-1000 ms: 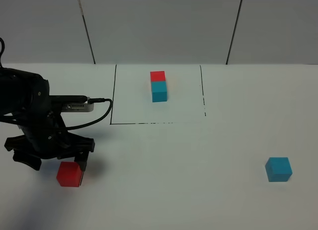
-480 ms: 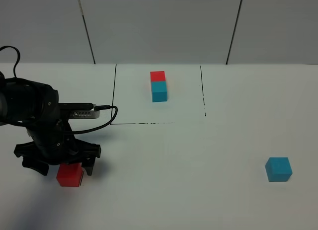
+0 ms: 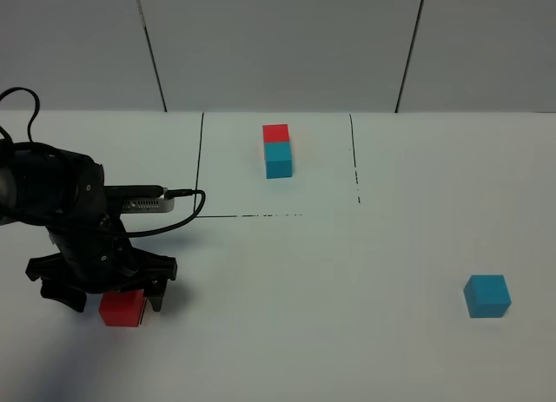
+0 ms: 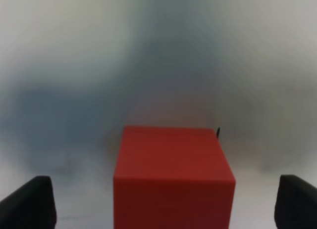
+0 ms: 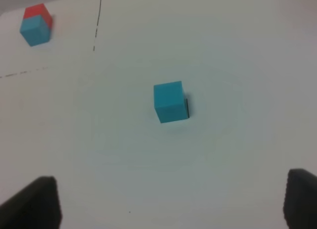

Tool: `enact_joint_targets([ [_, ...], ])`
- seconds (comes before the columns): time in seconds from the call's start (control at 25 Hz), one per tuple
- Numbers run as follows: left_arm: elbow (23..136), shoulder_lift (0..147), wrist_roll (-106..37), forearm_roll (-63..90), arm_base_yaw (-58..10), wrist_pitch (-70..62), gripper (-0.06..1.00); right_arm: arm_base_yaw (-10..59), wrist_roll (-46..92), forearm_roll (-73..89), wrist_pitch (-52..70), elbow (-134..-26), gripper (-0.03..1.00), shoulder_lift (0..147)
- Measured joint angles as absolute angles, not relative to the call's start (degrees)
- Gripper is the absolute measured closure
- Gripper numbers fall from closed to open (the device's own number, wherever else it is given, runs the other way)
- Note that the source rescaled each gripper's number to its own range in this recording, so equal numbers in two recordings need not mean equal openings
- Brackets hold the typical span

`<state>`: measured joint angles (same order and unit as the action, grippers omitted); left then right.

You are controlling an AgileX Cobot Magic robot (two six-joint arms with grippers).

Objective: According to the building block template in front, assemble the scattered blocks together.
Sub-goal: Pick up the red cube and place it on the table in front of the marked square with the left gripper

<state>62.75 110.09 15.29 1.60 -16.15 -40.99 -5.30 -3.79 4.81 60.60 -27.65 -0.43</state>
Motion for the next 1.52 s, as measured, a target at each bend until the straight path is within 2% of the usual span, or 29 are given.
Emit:
enact_joint_targets([
  [0.72,62.8,113.4,16.3,1.8,-16.2,-41.0,0.14,-5.3,-3.8,4.8,60.6,-27.7,0.17,-0.4],
  [0.96,62.8,113.8,16.3,2.3,-16.2,-40.8,0.18,-5.3,-3.8,4.8,60.6,-27.7,0.17,-0.4],
  [1.12,62.8,113.8,16.4,2.3,-16.2,-40.5,0.28,-5.3,-3.8,4.8,60.6,-27.7,0.17,-0.4],
  [1.52,62.8,113.8,16.4,2.3,-16.2,-39.8,0.64,-5.3,-3.8,4.8,60.6,-27.7,0.17,-0.4],
])
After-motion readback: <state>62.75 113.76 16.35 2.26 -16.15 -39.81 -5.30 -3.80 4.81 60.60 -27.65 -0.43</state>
